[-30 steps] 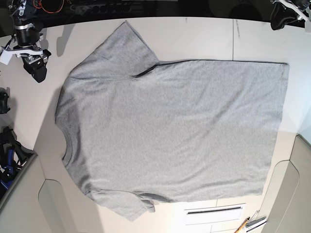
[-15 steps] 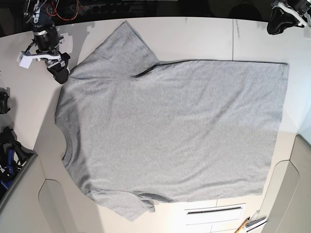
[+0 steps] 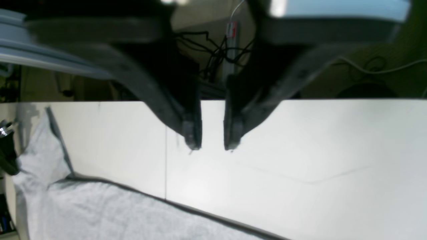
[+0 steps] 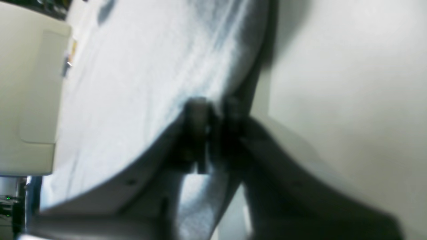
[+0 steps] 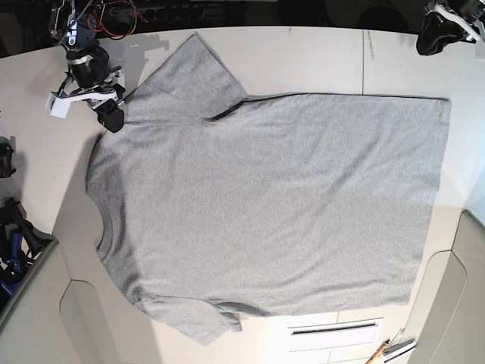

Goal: Fold the T-shirt properly
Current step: 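Grasp the shirt's shoulder edges with the right and left grippers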

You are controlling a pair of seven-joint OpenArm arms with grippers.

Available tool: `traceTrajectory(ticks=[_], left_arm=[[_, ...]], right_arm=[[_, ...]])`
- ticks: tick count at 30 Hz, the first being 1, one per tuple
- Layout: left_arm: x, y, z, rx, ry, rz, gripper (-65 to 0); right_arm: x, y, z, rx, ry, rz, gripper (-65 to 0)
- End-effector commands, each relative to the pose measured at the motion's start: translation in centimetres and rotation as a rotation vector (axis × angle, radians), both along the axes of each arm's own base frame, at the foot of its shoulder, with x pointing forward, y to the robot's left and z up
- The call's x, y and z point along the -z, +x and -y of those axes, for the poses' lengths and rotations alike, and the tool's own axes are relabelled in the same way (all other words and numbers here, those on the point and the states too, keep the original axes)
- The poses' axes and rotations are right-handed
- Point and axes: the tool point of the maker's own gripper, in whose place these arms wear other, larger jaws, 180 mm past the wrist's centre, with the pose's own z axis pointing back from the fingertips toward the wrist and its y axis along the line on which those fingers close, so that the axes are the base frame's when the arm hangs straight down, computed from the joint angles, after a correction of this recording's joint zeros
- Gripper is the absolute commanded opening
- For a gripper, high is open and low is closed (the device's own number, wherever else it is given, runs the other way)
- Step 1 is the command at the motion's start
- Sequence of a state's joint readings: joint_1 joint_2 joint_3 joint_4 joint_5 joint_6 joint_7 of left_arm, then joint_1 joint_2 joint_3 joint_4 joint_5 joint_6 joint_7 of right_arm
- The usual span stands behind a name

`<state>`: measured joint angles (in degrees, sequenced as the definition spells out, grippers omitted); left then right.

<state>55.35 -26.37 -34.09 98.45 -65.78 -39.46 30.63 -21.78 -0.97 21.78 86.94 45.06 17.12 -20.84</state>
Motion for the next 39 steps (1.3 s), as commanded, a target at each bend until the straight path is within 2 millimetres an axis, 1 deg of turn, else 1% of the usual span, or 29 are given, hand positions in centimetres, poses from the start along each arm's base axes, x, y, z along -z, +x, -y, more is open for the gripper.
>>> traceTrajectory(ticks=[1, 4, 9, 13, 15, 18, 21, 25, 29, 31, 32, 36, 39], left_arm=[[-0.9, 0.5, -0.1, 0.000, -0.010, 0.032, -45.8], [-1.4, 1.2, -0.2, 0.000, -0.021, 0.053, -40.6], [-2.2, 3.7, -0.7, 0.031, -0.010, 0.086, -40.4], [-2.5, 6.5, -2.4, -0.034, 0.025, 0.080, -37.6], [-2.6, 7.7, -3.4, -0.058, 0.057, 0.090, -37.6], [-2.3, 8.9, -5.2, -0.097, 0.083, 0.089, -37.2], [-1.0, 9.0, -7.6, -0.158, 0.084, 0.058, -34.4], [1.0, 8.5, -11.2, -0.267, 0.070, 0.003, -34.4], [2.2, 8.1, -13.6, -0.359, 0.015, -0.032, -34.4], [3.1, 7.9, -14.5, -0.413, -0.021, -0.039, -34.4], [3.6, 7.9, -14.7, -0.433, -0.049, -0.048, -34.4], [5.4, 7.7, -14.1, -0.461, -0.153, -0.083, -34.4], [6.1, 7.8, -12.7, -0.420, -0.180, -0.103, -34.4]], right_arm=[[0.1, -0.3, -0.4, -0.009, 0.019, -0.014, -65.0], [0.3, -0.3, -0.4, -0.015, 0.006, -0.019, -65.0], [0.5, -0.1, -0.4, -0.037, -0.029, -0.030, -65.0], [0.4, -0.1, -0.4, -0.037, -0.029, -0.029, -65.0], [0.4, -0.1, -0.4, -0.037, -0.029, -0.029, -65.0], [0.5, -0.1, -0.4, -0.036, -0.029, -0.030, -65.0], [0.4, -0.1, -0.4, -0.036, -0.029, -0.029, -65.0], [0.4, -0.1, -0.4, -0.036, -0.029, -0.028, -65.0], [0.4, -0.1, -0.4, -0.037, -0.029, -0.029, -65.0], [0.4, -0.1, -0.4, -0.037, -0.029, -0.028, -65.0], [0.4, 0.0, -0.4, -0.037, -0.029, -0.028, -65.0], [0.4, -0.1, -0.4, -0.037, -0.029, -0.028, -65.0], [0.4, -0.1, -0.4, -0.037, -0.028, -0.028, -65.0]])
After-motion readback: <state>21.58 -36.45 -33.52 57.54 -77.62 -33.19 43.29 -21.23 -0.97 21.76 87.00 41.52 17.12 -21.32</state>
